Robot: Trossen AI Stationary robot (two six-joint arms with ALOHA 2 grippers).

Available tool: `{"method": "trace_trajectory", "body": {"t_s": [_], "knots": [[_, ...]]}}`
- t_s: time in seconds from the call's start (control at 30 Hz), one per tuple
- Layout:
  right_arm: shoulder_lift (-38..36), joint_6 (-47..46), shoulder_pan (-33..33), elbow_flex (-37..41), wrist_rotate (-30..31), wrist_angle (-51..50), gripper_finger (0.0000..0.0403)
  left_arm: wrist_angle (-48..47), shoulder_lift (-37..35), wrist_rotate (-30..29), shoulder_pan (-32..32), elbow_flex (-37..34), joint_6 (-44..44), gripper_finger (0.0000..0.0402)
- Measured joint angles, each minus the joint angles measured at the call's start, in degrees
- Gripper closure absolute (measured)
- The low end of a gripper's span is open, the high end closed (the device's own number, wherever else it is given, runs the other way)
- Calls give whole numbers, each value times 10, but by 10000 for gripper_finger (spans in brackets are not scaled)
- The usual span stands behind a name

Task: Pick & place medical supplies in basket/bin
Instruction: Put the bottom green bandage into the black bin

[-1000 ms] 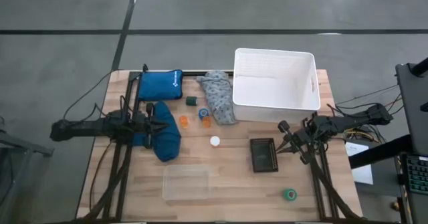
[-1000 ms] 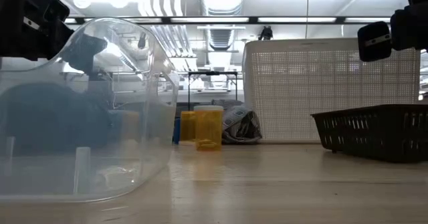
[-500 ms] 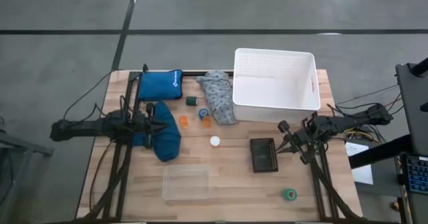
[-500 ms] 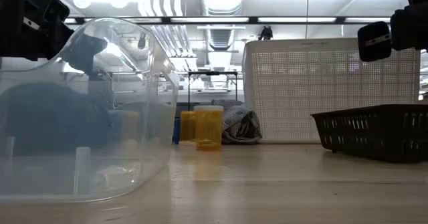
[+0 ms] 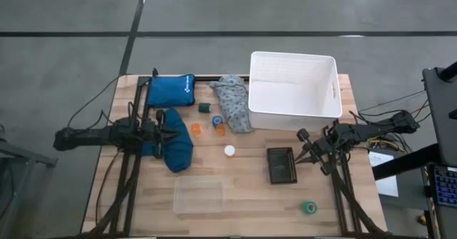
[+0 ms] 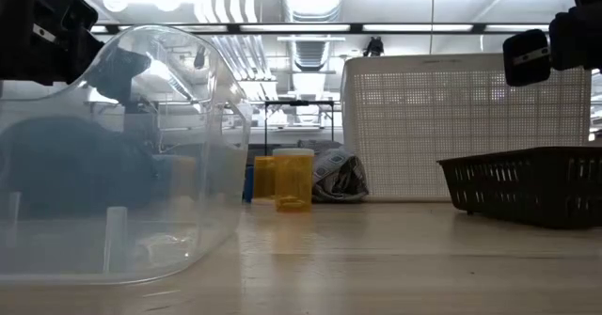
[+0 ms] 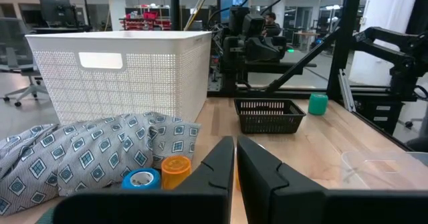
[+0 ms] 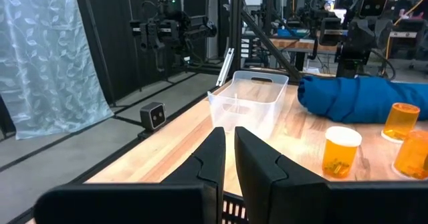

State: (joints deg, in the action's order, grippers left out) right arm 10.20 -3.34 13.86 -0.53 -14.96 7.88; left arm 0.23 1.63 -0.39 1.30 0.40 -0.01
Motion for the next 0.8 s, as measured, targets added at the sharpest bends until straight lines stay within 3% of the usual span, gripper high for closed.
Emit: {"method": "trace_trajectory", "body": {"t_s": [0.2, 0.5, 0.67, 0.8], "knots": [[0, 1, 0, 0, 0, 20, 369, 0, 0, 0, 0, 0, 0, 376], [1, 15, 0, -2, -34, 152, 369, 0, 0, 0, 0, 0, -2, 376], [8, -3, 7, -54, -58, 111, 369, 0, 0, 0, 0, 0, -2, 376], [28, 8, 23, -122, -132, 35, 369, 0, 0, 0, 0, 0, -2, 376]]}}
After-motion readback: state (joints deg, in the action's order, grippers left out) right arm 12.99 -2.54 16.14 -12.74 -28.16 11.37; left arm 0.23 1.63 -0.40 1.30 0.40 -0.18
